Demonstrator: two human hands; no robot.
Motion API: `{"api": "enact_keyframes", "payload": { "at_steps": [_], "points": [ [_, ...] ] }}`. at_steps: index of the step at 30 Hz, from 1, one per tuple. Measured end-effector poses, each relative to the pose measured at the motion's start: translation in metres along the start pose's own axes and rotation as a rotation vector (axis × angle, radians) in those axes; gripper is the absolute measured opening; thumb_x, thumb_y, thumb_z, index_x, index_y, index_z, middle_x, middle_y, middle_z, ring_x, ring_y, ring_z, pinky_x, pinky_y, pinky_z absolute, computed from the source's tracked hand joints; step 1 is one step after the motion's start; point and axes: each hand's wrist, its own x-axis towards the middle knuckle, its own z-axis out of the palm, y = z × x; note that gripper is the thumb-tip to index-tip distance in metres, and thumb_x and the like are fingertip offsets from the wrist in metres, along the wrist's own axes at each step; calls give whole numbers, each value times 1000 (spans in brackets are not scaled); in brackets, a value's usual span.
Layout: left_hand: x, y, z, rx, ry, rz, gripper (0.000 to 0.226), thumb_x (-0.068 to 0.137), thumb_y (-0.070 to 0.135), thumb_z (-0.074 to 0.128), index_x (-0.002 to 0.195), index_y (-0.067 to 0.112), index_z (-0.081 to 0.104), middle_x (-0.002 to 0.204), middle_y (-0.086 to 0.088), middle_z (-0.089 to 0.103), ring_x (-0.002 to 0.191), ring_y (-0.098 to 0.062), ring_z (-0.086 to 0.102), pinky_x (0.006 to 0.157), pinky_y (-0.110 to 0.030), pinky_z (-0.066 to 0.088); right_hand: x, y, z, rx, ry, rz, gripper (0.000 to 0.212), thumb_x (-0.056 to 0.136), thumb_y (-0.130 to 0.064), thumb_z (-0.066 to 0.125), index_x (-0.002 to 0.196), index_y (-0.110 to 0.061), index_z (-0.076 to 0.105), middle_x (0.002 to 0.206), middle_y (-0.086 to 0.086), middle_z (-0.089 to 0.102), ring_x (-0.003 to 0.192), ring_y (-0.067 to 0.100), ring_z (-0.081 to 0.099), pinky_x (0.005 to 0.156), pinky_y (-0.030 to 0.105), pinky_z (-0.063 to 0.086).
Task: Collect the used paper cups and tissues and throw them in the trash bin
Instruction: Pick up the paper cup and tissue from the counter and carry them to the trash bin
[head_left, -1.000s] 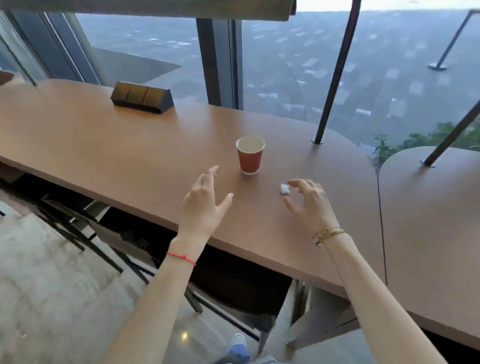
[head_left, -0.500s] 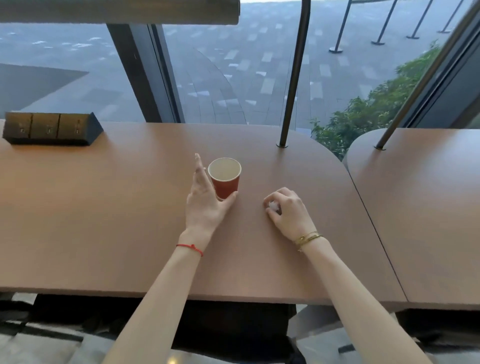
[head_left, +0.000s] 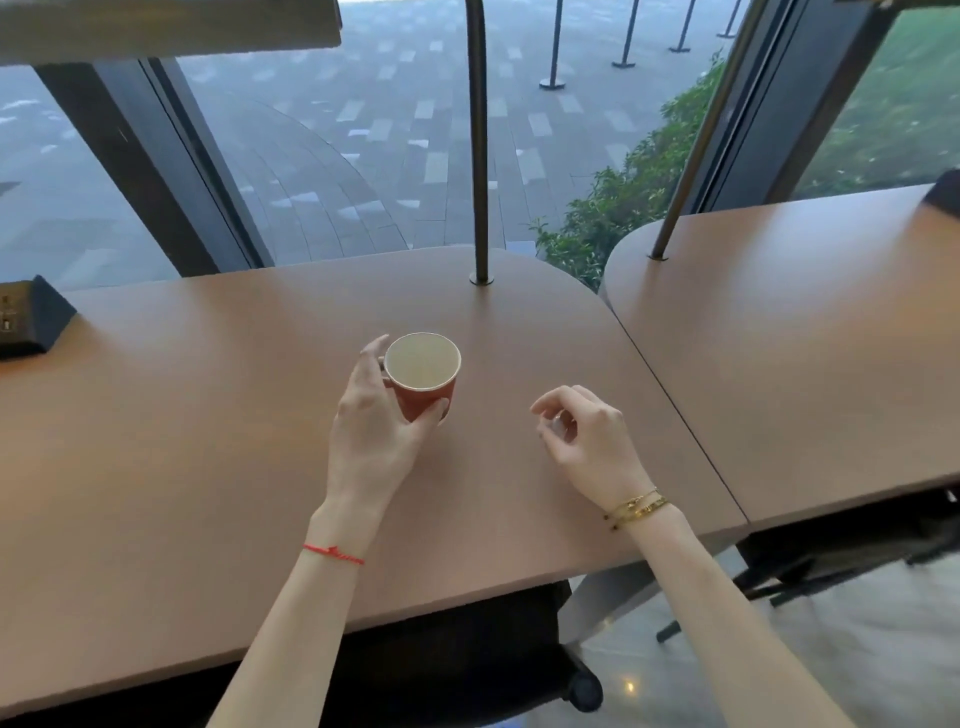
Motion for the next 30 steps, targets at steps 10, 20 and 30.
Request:
{"api": "enact_keyframes", "payload": {
  "at_steps": [10,20,30],
  "points": [
    [-77,86,54,-132,-280,185,74,70,41,76,135,34,41,123,15,56,102,-4,57,86,-25,48,-123,49,-93,-60,196,260,19,82,-8,66,94,-23,62,84,-7,59,70,8,56,69,16,48],
    [-181,187,137,-223,-542,403,76,72,36,83,135,36,40,124,11,57,100,-6,61,83,-25,53,-288,99,-188,-145,460,499,20,83,-8,65,96,-22,61,84,-12,56,72,5,55,67,5,41],
    [-314,294,228,-290,-817,590,75,72,42,77,135,36,36,120,19,52,104,-3,55,80,-9,40,-468,145,-272,-212,669,756,28,78,-3,68,94,-24,60,87,-13,59,78,1,57,70,2,39]
  ]
}}
